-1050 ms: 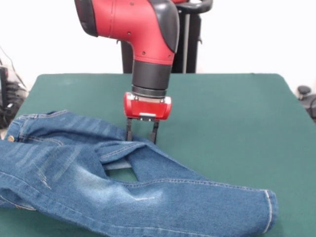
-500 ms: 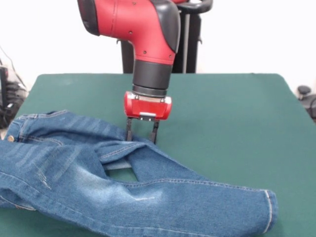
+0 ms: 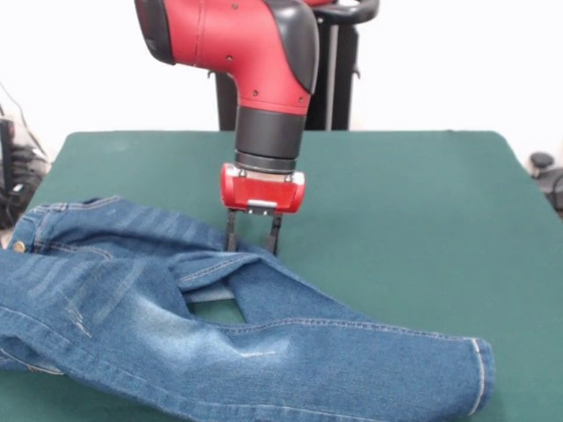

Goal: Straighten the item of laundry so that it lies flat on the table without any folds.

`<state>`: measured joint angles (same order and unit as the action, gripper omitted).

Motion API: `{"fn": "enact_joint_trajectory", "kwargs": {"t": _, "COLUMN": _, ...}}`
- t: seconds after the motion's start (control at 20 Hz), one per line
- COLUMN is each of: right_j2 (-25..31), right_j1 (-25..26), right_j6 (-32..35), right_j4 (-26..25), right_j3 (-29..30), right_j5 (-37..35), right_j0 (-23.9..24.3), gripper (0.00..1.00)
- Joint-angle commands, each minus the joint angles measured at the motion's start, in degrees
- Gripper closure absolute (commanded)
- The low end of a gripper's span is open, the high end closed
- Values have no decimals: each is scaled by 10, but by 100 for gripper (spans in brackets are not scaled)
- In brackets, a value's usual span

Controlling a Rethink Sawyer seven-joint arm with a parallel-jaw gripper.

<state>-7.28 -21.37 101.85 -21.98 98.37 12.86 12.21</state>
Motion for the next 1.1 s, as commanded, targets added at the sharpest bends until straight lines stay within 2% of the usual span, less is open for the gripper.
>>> {"fn": "enact_joint_trajectory", "kwargs": {"t": 0.05, "right_j2": 27, "right_j1": 70, "right_j6": 98, "right_j4": 34, "right_j3": -7, "right_j5": 1, "right_j0": -10, "gripper": 100}}
{"fn": "enact_joint_trajectory", "kwargs": {"t": 0.35, "right_j2": 67, "right_j1": 64, "right_j6": 92, "right_j4": 30, "right_j3": 1, "right_j5": -57, "right_j0": 20, "gripper": 100}}
{"fn": "enact_joint_trajectory", "kwargs": {"t": 0.55, "right_j2": 78, "right_j1": 68, "right_j6": 91, "right_j4": 28, "right_j3": 0, "right_j5": -61, "right_j0": 30, "gripper": 100}}
{"fn": "enact_joint_trajectory", "kwargs": {"t": 0.7, "right_j2": 97, "right_j1": 64, "right_j6": 81, "right_j4": 31, "right_j3": 8, "right_j5": -103, "right_j0": 49, "gripper": 100}}
{"fn": "enact_joint_trajectory", "kwargs": {"t": 0.9, "right_j2": 130, "right_j1": 42, "right_j6": 65, "right_j4": 35, "right_j3": 46, "right_j5": -171, "right_j0": 86, "gripper": 100}}
{"fn": "enact_joint_trajectory", "kwargs": {"t": 1.1, "right_j2": 137, "right_j1": 32, "right_j6": 75, "right_j4": 37, "right_j3": 81, "right_j5": -175, "right_j0": 98, "gripper": 100}}
